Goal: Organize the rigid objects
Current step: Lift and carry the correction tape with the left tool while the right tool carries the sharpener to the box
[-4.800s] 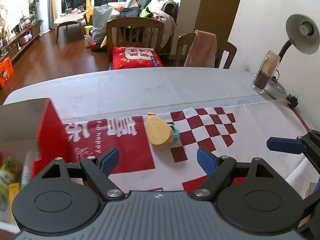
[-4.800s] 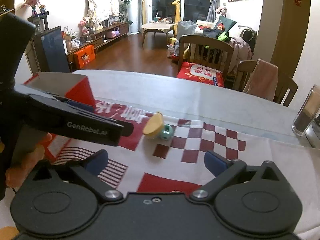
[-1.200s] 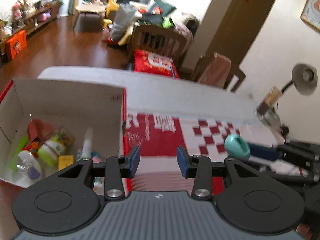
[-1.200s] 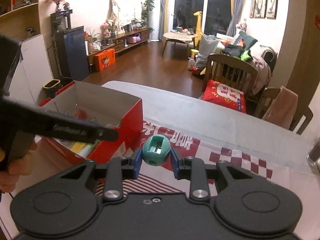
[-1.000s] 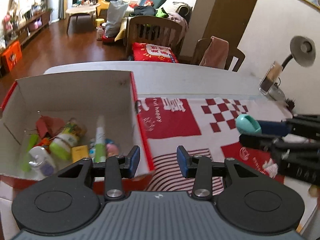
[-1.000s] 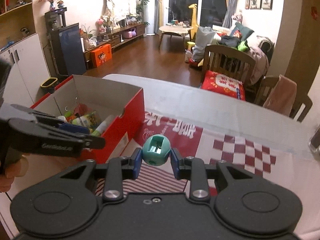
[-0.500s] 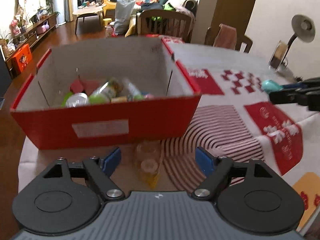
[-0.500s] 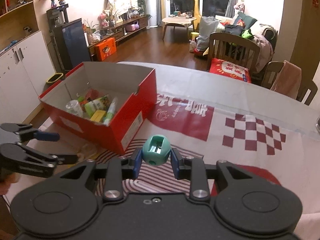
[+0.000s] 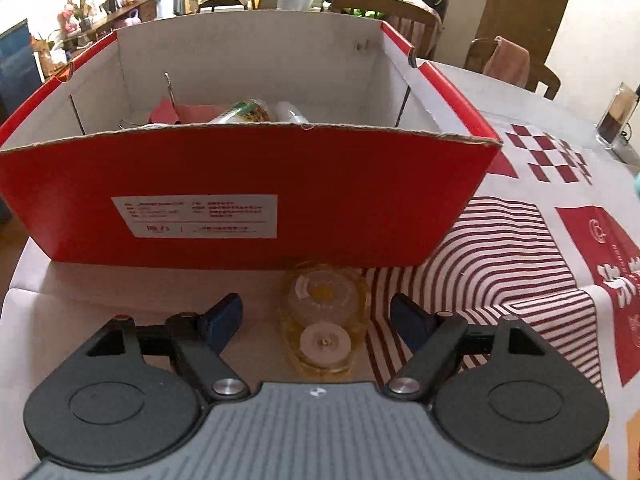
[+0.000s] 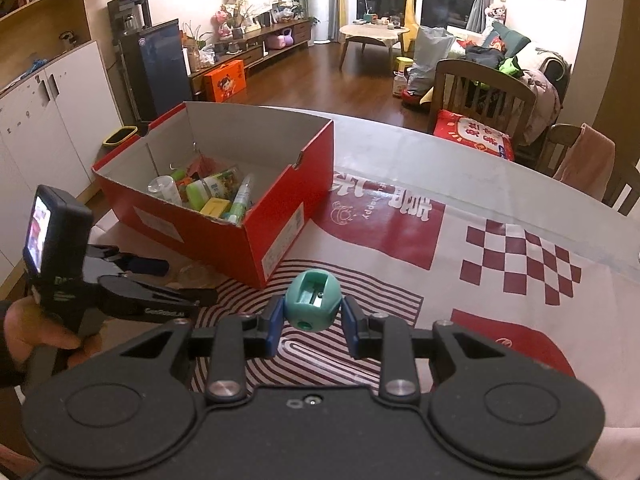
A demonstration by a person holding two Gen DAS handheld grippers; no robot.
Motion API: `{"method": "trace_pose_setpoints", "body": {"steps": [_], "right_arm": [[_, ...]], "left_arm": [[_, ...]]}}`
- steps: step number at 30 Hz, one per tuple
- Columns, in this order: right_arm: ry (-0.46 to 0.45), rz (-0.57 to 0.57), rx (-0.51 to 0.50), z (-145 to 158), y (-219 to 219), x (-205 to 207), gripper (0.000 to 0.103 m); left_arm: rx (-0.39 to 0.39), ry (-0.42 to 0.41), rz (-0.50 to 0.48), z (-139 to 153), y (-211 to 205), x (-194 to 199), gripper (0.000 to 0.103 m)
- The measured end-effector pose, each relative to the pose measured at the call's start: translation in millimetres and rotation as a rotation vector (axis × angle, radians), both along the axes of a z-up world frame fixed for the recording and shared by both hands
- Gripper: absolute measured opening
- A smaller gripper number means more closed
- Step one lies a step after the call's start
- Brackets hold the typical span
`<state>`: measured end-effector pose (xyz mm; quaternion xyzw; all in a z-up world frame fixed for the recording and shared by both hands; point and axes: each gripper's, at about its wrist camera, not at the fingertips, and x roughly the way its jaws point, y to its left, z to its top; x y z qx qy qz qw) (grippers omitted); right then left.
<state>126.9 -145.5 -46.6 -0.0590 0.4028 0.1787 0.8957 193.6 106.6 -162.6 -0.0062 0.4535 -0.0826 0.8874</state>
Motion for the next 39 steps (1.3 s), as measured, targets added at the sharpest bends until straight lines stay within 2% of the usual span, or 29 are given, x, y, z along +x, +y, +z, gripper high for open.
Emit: {"method": "trace_pose_setpoints", "body": {"steps": [3,5,9,11,16,21,30,39], "right_arm": [[0.002,-0.004,0.002,-1,-3,-1,0.029],[0.007,-0.007,0.003,-2,-4,-1,0.029],[0.009,-0.009,0.005,-2,-8,-1,0.029],[0.006,-0.008,0.006,-1,-9,0,0.029],[-0.005,-0.001,0.011,4,-6,2,0.029],[-0.018,0.006,0.015,10,-2,4,0.029],[-0.04,0.024,0.046,23,19,16,0.029],[-0.073,0.083,0.045,38,65,31,0.029]], "left_arm": [[0.008,-0.002,-0.002,-1,-3,-1,0.08],[0.018,-0.007,-0.003,-1,-5,-3,0.072],[0.061,-0.012,0.003,0,-11,-3,0.063],[0.056,-0.012,0.007,2,-12,-4,0.049],[0.045,-0.01,0.024,7,-12,-7,0.049],[-0.017,-0.002,0.032,24,-5,-15,0.049],[-0.073,-0.024,0.028,72,20,-32,0.049],[-0.097,-0.104,0.014,122,50,-32,0.049]]}}
